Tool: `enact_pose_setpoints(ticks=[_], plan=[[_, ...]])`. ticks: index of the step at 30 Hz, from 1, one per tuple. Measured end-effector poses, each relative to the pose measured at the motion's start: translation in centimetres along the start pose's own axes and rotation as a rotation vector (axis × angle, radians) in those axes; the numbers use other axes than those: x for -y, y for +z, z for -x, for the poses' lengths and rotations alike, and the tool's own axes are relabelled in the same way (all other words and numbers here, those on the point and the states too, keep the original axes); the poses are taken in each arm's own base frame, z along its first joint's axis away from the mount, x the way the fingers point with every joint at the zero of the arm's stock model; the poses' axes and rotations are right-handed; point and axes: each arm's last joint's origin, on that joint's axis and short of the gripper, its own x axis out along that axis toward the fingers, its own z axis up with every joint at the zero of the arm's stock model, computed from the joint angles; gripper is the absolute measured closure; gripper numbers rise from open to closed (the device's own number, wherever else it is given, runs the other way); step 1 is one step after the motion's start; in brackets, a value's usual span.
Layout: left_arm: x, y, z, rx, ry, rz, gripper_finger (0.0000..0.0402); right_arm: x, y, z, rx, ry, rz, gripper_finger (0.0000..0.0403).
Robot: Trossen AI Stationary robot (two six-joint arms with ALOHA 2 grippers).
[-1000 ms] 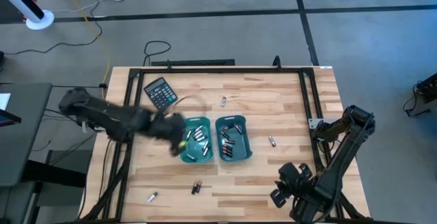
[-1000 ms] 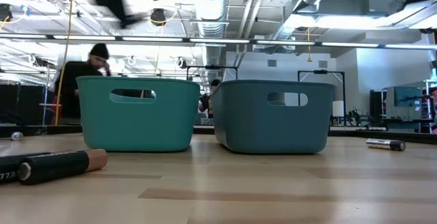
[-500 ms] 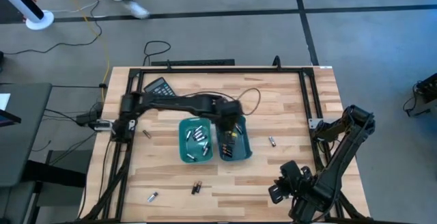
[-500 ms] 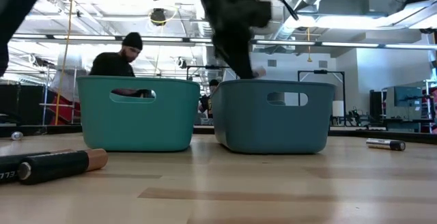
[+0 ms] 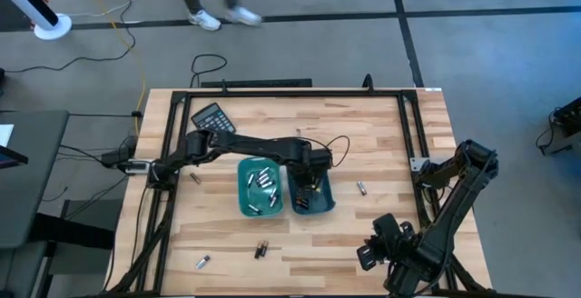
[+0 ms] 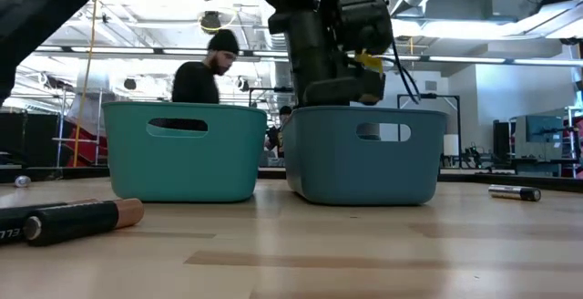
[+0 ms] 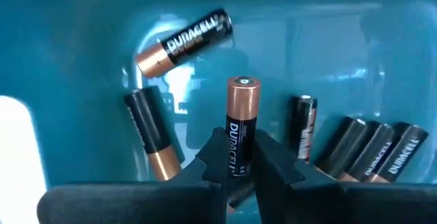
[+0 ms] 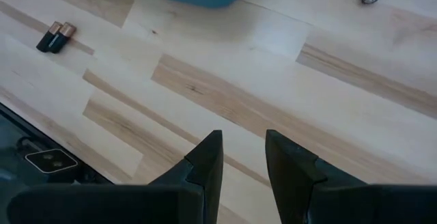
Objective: Sort batteries
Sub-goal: Put the black battery into the blue bin
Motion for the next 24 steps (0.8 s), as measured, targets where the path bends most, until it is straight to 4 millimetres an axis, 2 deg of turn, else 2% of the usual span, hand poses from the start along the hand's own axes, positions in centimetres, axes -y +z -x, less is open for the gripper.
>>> enact_pose_setpoints(ticks=[2,7,11,14,19,21,24], plan=[[0.0,-0.1,-0.1,-0.006,0.0,0.0,0.0361,0.0,0.0,0.0,0.0,0.0,0.0,0.0276],[0.0,0.1,0.4,0.005,-0.001,0.005,0.0295,0.0,0.0,0.0,0.001,-0.001,0.001,0.0276],[0.0,0.9,1.9,0.024,-0.002,0.024,0.0257,0.1,0.0,0.0,-0.019,-0.018,0.003,0.0276],[0.0,1.9,4.2,0.054,-0.003,0.026,0.0241,0.3,0.0,-0.1,-0.075,-0.076,0.011,0.0276],[0.1,3.0,9.6,0.087,-0.005,0.015,0.0235,0.5,0.0,-0.1,-0.176,-0.142,0.098,0.0276],[0.6,3.0,11.9,0.096,-0.008,0.014,0.0236,0.4,0.2,-0.3,-0.199,-0.151,0.13,0.0276],[2.3,2.4,14.6,0.172,-0.024,0.006,0.0238,0.3,0.3,-0.4,-0.207,-0.151,0.177,0.0276]])
